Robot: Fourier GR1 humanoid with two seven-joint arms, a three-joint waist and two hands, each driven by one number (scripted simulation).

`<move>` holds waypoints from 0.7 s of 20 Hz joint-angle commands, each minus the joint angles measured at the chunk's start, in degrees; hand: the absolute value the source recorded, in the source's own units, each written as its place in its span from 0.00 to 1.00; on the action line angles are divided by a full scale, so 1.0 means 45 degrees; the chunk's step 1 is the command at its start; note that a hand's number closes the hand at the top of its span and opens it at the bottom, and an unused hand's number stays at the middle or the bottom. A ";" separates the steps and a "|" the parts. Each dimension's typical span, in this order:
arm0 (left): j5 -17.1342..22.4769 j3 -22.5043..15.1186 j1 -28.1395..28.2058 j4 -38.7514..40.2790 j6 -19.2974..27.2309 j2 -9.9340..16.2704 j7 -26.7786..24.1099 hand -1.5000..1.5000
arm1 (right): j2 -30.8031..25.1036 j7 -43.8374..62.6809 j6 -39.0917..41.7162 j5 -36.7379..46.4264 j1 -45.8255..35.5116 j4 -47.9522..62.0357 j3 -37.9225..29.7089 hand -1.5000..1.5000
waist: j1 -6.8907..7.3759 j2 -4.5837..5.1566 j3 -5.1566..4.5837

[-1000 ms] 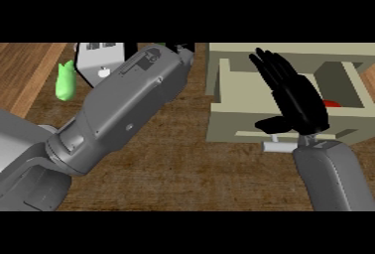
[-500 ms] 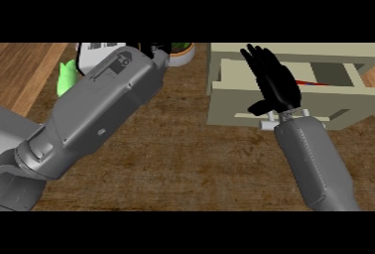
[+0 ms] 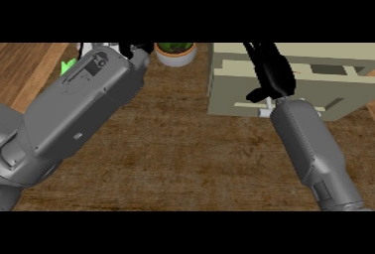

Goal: Pick up the can, place it into the drawer and close the drawer

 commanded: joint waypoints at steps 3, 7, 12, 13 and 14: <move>-0.0145 0.0413 0.0584 -0.0753 -0.0319 0.0621 0.0112 0.00 | 0.0069 -0.0052 -0.1784 -0.0118 -0.0993 0.2467 -0.0871 0.00 | 0.0095 0.0315 0.0204; -0.0420 0.0332 0.0478 -0.1148 -0.0153 0.0943 0.0589 0.00 | -0.0409 -0.0348 -0.2403 -0.0001 -0.1819 0.3836 -0.1215 0.00 | 0.0199 0.0372 0.0212; -0.0568 0.0219 0.0647 -0.1803 -0.0129 0.1082 0.1007 0.00 | -0.0602 0.0454 -0.2723 0.0322 -0.3522 0.4883 -0.1462 0.00 | 0.0446 0.0429 0.0208; -0.0646 -0.0049 0.0660 -0.2241 0.0333 0.0737 0.1151 0.00 | -0.0776 0.0228 -0.2887 0.0245 -0.3514 0.5045 -0.1562 0.00 | 0.0620 0.0448 0.0218; -0.0599 0.0282 0.0402 -0.1799 0.0122 0.0886 0.1192 0.00 | -0.0780 0.0182 -0.2806 0.0127 -0.3911 0.5102 -0.1669 0.00 | 0.0426 0.0471 0.0216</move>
